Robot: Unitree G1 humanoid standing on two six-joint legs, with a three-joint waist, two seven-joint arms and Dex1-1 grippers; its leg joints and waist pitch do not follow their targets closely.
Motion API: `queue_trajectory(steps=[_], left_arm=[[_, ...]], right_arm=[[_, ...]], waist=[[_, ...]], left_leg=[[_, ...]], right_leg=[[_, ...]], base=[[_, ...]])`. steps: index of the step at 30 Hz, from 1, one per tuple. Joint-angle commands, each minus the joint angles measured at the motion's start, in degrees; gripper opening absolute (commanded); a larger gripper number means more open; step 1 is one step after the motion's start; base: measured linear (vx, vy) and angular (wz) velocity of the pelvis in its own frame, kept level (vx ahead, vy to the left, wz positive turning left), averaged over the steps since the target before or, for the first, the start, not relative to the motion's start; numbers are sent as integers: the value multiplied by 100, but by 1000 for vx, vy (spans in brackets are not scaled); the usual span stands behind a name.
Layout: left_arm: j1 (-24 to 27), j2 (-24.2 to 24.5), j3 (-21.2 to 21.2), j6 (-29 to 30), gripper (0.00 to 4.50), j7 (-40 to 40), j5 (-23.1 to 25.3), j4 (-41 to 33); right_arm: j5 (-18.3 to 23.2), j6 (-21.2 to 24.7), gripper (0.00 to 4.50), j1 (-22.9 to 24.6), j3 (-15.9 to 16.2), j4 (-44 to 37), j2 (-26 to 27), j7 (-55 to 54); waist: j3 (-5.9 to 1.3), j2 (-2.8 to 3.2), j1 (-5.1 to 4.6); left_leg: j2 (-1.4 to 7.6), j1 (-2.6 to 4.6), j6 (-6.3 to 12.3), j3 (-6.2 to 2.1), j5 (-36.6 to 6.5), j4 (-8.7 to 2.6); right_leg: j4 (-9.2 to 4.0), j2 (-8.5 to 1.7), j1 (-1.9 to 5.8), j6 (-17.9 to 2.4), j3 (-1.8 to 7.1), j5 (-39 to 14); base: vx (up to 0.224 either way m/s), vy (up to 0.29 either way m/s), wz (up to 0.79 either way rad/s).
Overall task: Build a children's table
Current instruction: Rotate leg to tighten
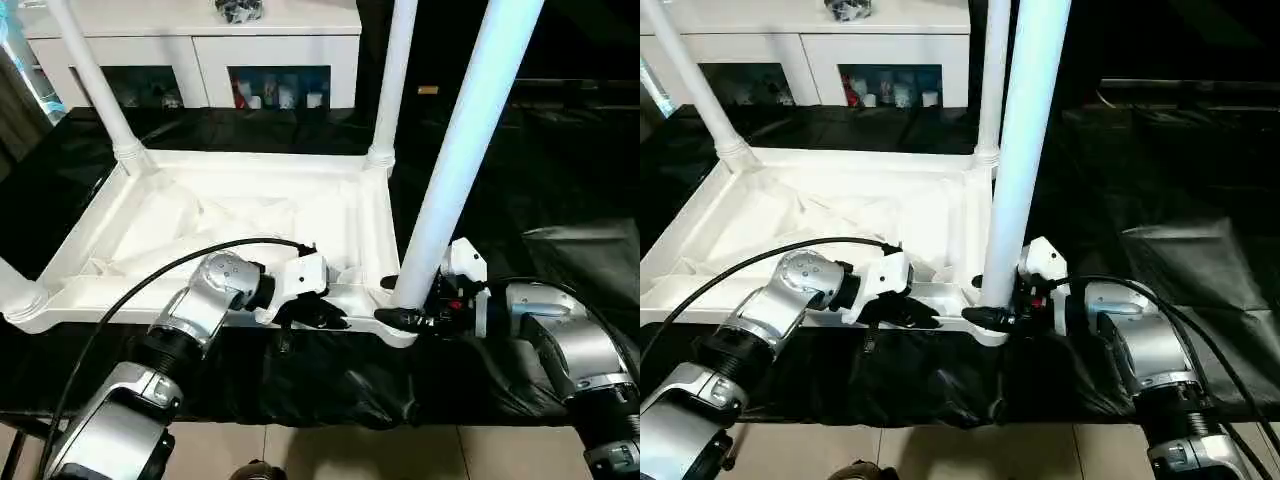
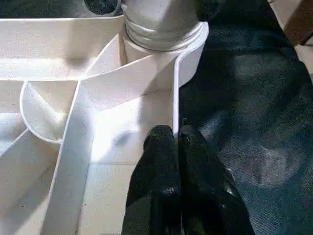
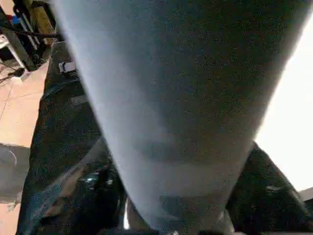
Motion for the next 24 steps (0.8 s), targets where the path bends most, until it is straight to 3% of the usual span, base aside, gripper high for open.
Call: queue_trajectory(steps=[1, 2, 7, 11, 13, 15, 19, 21, 24], left_arm=[[-82, -85, -56, -18, 0, 156, -76, -109], [-84, -85, -58, -10, 0, 148, -84, -111], [-92, -106, -37, 7, 0, 134, -98, -96], [-139, -223, 44, 132, 0, 398, -80, -39], [-195, -327, 84, 229, 0, 656, -28, 31], [-302, -554, 141, 357, 0, 1163, 57, 178], [-437, -869, 180, 517, 0, 1751, 147, 333], [-603, -1294, 223, 700, 0, 2390, 212, 509], [-740, -1726, 247, 847, 0, 2983, 299, 647]], right_arm=[[-21, 171, 239, 174, 572, -159, 106, 351], [-18, 201, 225, 187, 569, -189, 104, 358], [48, 319, 205, 263, 583, -315, 106, 328], [88, 342, 203, 387, 402, -331, 321, -112], [-13, 283, 202, 392, 268, -202, 517, -577], [-190, 207, 200, 340, 51, 64, 854, -1399], [-369, 204, 197, 222, -172, 374, 1259, -2370], [-522, 118, 197, 4, -382, 775, 1747, -3425], [-787, 38, 196, -340, -546, 1249, 2242, -4519]], waist=[[-348, -98, -8], [-349, -75, -1], [-351, -90, 3], [-342, -90, 3], [-321, -91, -17], [-295, -98, -68], [-283, -111, -146], [-293, -76, -236], [-301, -69, -281]], left_leg=[[465, 144, 375, -222, -1082, -392], [467, 146, 369, -226, -1084, -393], [463, 144, 369, -224, -1084, -391], [460, 148, 346, -224, -1134, -396], [457, 155, 274, -234, -1279, -416], [447, 195, 75, -242, -1578, -439], [433, 214, -134, -300, -1927, -473], [424, 213, -204, -298, -1958, -478], [415, 196, -211, -306, -1933, -488]], right_leg=[[-405, -509, 183, -1297, 295, -1019], [-403, -513, 181, -1301, 294, -1019], [-406, -509, 190, -1291, 294, -1001], [-420, -513, 181, -1275, 294, -1108], [-451, -517, 166, -1233, 296, -1379], [-505, -521, 117, -1124, 307, -1895], [-580, -535, 118, -885, 293, -2508], [-577, -522, 89, -944, 296, -2314], [-572, -515, 105, -953, 294, -2126]], base=[[0, 0, 0], [0, 0, 0], [0, 0, 0], [0, 0, 0], [0, 0, 0], [0, 0, 0], [0, 0, 0], [0, 0, 0], [0, 0, 0]])
